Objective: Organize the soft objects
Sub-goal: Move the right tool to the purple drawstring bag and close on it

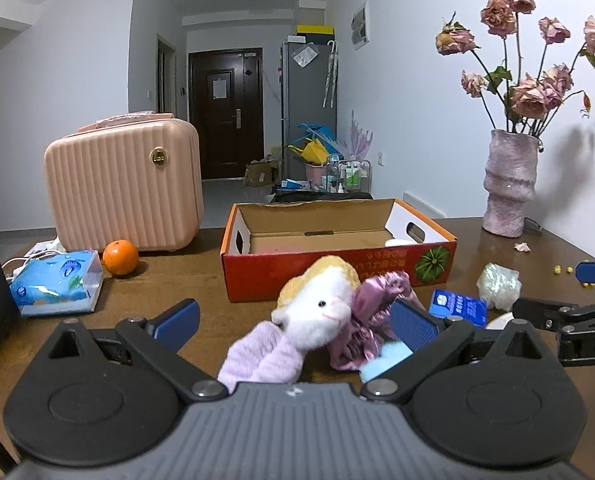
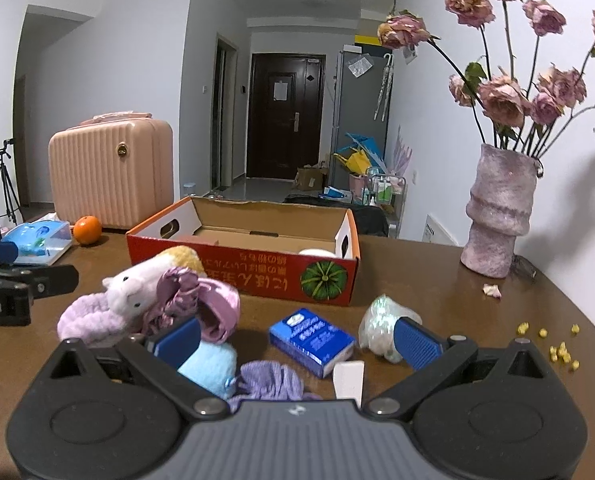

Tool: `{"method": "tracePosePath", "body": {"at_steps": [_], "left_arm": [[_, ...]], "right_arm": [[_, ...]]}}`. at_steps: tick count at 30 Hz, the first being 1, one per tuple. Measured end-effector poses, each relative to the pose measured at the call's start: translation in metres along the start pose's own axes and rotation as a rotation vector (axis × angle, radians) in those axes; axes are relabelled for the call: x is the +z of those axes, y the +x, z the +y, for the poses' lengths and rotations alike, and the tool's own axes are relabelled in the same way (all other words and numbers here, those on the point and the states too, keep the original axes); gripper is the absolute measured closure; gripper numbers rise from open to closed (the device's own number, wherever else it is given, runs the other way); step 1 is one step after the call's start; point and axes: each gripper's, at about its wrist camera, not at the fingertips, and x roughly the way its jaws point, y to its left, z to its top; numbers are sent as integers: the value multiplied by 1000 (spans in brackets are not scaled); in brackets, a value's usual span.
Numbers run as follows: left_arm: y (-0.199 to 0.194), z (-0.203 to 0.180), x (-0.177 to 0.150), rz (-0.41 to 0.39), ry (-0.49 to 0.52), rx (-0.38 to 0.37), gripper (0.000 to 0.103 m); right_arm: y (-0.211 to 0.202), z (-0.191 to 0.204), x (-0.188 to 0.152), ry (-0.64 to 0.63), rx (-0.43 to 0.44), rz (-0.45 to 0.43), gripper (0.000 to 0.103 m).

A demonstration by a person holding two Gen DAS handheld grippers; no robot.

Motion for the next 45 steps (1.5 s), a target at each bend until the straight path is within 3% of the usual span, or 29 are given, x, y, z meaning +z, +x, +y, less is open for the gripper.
{"method": "tracePosePath", "body": {"at_steps": [16,24,45], "left_arm": [[-40,3,-36,-2,-12,-11,0],[-41,7,-38,2,-26,-18,0],[-23,14,-43,76,-59,-5,0]], "right_arm": [[-23,5,-48,29,1,76,0],[-18,8,-51,33,-6,95,0],[49,25,-58,-58,26,226,0]]}}
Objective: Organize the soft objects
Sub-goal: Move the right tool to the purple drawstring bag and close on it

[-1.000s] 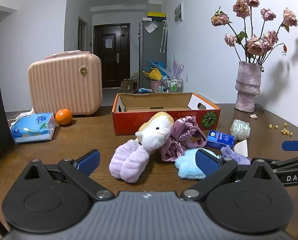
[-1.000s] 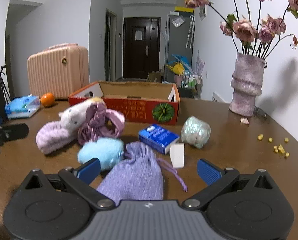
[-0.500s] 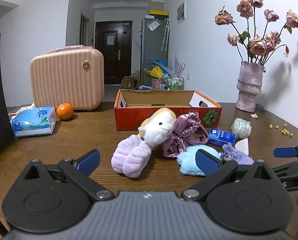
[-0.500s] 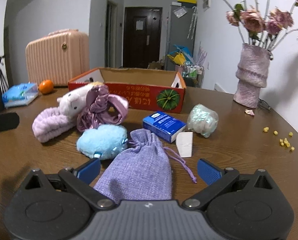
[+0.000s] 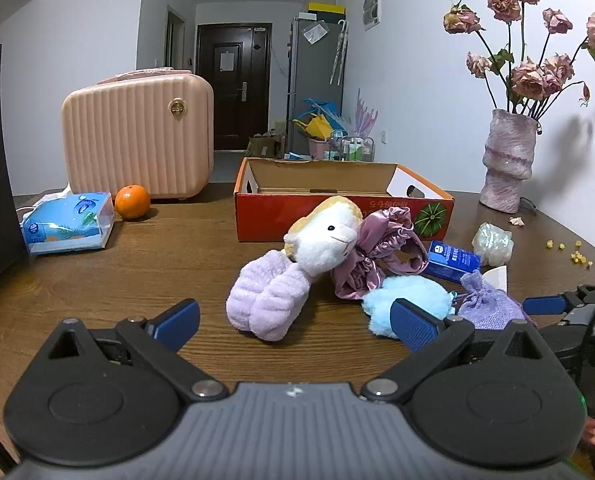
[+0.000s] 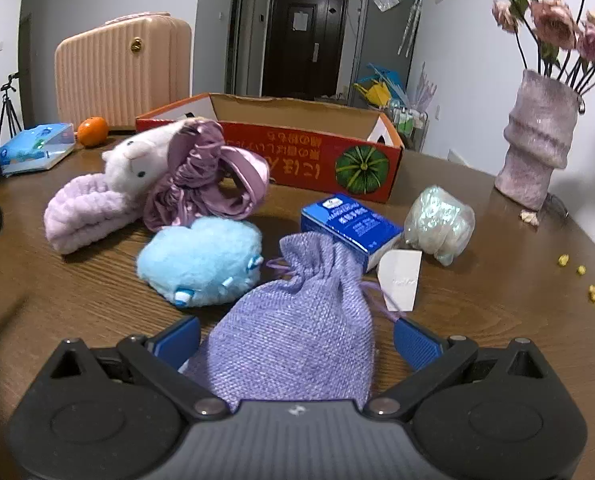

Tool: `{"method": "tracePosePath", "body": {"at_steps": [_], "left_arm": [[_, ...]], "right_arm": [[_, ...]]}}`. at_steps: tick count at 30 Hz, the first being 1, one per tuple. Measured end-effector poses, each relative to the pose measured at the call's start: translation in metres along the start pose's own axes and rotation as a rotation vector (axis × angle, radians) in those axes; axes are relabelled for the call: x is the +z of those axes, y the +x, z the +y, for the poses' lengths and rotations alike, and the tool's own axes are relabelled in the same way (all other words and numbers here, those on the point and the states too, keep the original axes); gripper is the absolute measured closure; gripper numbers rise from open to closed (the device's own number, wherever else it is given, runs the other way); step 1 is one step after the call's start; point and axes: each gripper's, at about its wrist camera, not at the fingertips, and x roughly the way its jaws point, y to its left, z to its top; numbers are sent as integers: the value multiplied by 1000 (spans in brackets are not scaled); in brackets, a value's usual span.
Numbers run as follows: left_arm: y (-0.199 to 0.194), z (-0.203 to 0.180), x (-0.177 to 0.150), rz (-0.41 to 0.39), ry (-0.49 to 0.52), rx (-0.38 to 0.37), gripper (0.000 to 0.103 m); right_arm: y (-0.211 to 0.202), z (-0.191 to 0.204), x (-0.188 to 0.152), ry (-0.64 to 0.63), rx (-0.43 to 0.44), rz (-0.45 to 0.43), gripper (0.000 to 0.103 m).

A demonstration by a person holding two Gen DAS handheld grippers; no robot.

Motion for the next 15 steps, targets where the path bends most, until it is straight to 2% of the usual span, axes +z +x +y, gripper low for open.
{"method": "tracePosePath", "body": {"at_steps": [7,15], "left_arm": [[3,0,-1,13,3,-2,0],[3,-1,-1,13,3,-5,0]], "right_arm": [[9,-7,-3,45,21,18,3],[13,-8,-6,62,44,23,20]]}}
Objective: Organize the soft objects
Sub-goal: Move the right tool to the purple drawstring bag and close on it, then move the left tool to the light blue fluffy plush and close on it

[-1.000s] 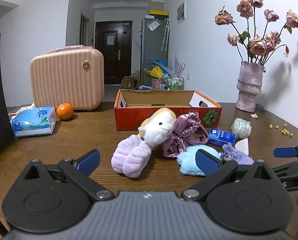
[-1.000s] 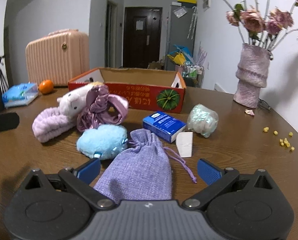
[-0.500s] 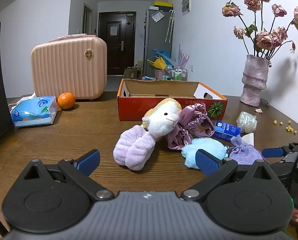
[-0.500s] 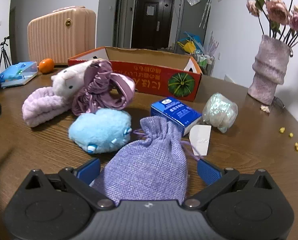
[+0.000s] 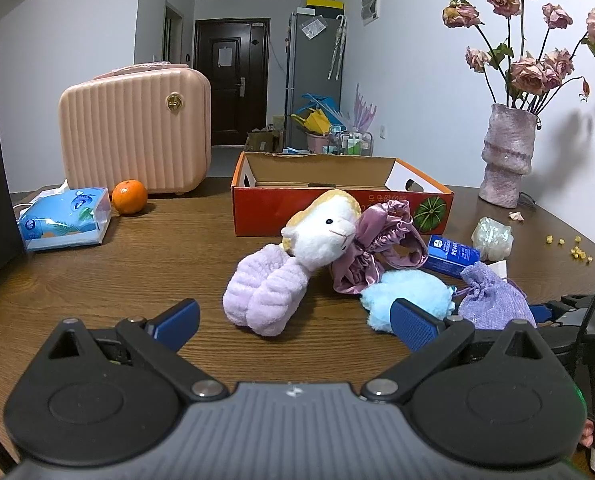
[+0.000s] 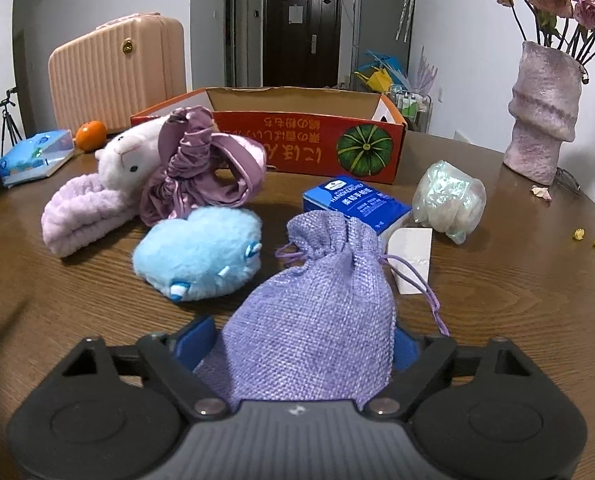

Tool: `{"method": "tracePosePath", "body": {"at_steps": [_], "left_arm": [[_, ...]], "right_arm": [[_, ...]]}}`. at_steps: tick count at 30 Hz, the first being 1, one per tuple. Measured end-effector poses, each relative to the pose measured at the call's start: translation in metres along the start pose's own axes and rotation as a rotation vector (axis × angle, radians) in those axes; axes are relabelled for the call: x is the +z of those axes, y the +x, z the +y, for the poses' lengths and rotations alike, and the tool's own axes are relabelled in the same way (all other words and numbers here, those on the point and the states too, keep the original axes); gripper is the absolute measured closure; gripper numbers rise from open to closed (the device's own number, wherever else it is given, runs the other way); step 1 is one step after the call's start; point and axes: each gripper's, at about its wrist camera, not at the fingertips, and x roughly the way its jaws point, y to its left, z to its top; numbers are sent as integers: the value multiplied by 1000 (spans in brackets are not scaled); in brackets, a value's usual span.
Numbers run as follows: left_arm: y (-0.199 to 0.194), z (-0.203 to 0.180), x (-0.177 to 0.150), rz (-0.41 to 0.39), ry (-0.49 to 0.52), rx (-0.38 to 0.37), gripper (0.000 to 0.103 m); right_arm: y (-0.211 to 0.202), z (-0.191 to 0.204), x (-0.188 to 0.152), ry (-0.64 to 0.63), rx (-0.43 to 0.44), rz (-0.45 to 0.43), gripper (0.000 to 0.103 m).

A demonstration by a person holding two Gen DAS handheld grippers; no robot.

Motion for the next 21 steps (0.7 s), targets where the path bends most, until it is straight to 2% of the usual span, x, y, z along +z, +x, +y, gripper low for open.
{"method": "tracePosePath", "body": {"at_steps": [1,3,9,21], "left_arm": [[0,0,0,0,0,0,0],[0,0,0,0,0,0,0],[0,0,0,1,-1,0,0],[2,-3,-2,14,2,-2,0]], "right_arm": [[-1,0,0,1,3,-2,23],[-2,1,-1,-1,7,-9,38],[-10,1,-3,3,3,-24,60],[-46,-7,-4,42,-23,-189,63]]}}
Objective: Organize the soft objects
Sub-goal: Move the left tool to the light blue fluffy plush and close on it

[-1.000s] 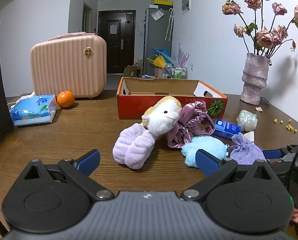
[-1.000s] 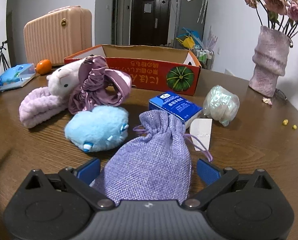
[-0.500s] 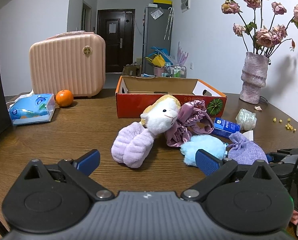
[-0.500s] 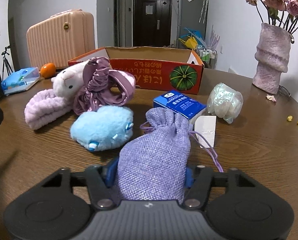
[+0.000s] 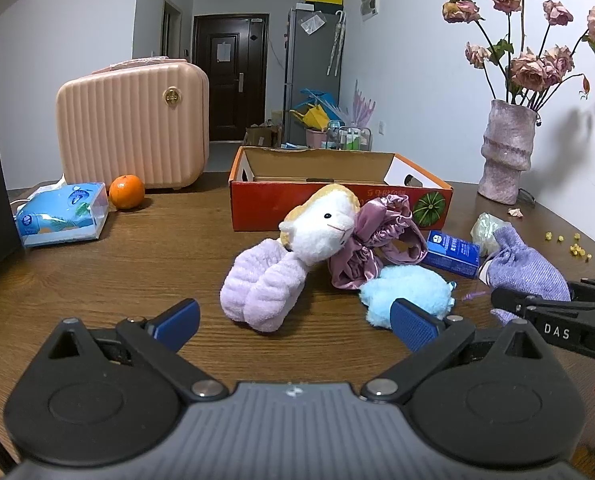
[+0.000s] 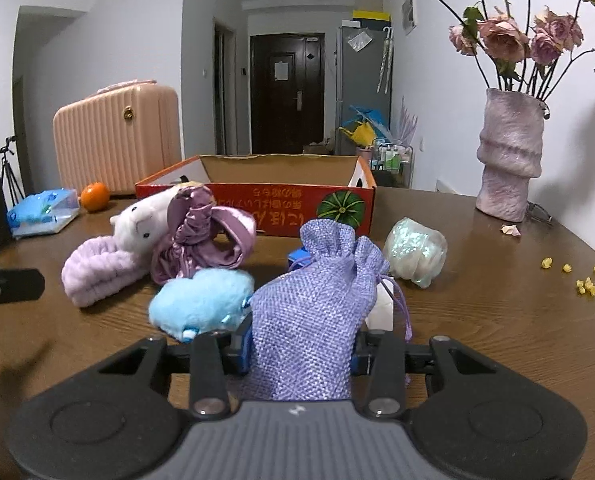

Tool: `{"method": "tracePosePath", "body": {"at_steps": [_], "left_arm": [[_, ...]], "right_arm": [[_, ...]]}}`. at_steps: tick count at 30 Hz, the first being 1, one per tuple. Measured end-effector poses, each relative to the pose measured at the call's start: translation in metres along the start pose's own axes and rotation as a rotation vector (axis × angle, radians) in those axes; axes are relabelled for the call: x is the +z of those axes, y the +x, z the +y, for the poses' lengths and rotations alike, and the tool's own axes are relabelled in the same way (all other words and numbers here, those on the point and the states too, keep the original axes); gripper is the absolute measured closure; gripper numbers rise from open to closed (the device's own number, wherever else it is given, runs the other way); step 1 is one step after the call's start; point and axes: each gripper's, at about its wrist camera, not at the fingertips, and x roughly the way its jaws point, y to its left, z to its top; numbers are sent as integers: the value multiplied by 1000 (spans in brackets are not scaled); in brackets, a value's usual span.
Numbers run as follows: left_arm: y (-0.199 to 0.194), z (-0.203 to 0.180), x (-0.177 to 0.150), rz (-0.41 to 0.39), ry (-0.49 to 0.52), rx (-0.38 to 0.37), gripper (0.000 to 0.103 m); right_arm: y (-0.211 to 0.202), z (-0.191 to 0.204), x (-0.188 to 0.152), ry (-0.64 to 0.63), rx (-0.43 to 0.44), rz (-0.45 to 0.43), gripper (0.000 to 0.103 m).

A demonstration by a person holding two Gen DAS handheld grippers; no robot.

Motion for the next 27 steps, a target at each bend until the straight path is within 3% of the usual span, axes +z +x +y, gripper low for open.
{"method": "tracePosePath", "body": {"at_steps": [12,27], "left_arm": [[13,-5,-1,42,-3,-14,0],[53,-63,9,105,83,-59,0]], "right_arm": [[-8,-7,3,31,-1,-59,63],[-4,-33,7,72,-22,-106,63]]}}
